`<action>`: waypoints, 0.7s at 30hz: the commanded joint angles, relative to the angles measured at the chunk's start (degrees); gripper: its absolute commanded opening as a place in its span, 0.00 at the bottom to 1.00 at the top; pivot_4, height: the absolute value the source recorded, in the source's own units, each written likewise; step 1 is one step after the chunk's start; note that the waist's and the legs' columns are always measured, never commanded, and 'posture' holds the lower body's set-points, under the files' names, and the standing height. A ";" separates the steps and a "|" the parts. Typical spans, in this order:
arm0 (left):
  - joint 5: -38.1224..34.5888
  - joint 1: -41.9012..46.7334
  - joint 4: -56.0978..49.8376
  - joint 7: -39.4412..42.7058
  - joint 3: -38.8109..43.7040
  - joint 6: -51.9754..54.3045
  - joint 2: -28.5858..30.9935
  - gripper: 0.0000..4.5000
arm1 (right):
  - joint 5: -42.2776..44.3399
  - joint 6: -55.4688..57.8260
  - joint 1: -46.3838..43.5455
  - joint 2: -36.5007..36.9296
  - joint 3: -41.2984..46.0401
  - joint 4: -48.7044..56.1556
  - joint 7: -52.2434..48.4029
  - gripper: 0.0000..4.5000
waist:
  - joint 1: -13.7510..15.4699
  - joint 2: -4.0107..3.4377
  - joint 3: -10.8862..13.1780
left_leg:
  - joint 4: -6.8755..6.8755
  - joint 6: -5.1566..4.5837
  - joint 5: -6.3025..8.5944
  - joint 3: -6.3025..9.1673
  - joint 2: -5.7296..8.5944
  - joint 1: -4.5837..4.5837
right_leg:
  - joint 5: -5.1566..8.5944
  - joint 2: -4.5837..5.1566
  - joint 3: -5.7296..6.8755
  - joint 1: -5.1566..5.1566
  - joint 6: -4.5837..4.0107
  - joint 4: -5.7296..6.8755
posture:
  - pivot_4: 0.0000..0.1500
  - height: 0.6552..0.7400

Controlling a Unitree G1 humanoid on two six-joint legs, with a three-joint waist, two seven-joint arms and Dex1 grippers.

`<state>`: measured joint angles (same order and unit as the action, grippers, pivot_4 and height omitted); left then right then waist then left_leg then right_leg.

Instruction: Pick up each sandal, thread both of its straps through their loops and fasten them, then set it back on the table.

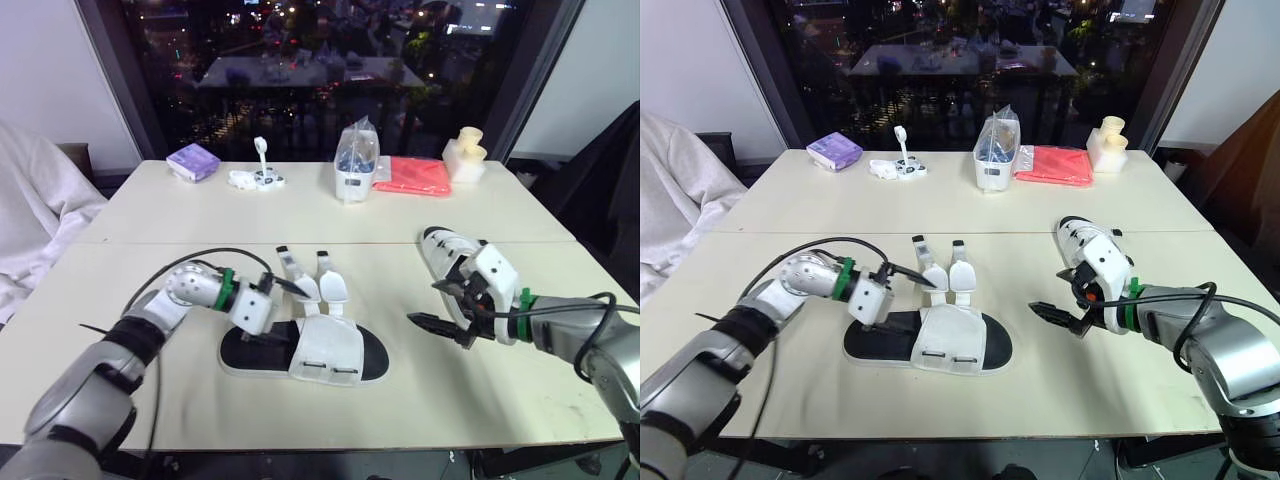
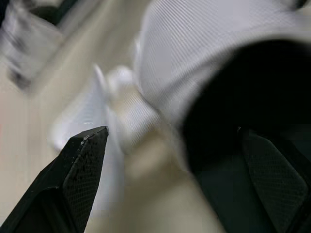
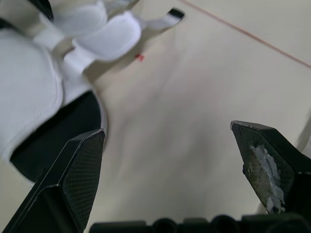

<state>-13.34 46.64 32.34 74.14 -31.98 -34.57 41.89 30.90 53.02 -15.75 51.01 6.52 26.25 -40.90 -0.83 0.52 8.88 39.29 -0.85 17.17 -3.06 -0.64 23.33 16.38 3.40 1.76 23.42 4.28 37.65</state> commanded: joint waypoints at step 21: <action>-17.97 -5.80 -17.68 -7.53 26.48 69.90 -1.54 1.00 | -10.87 -21.18 1.96 -0.40 -13.54 0.82 -10.24 0.00 | 0.17 0.01 0.00 | 0.38 -0.03 0.02 0.09 0.01 0.03 | 0.00 -0.03 -0.02 -0.03 0.01 0.26 | 1.00 1.00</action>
<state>-31.20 41.14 16.55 67.25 -7.38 33.66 40.29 20.33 33.22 -13.47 51.24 -6.75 26.70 -50.41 -0.66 0.53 8.88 39.67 -0.89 17.19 -2.97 -0.64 23.36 16.39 3.37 1.72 23.39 4.29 37.92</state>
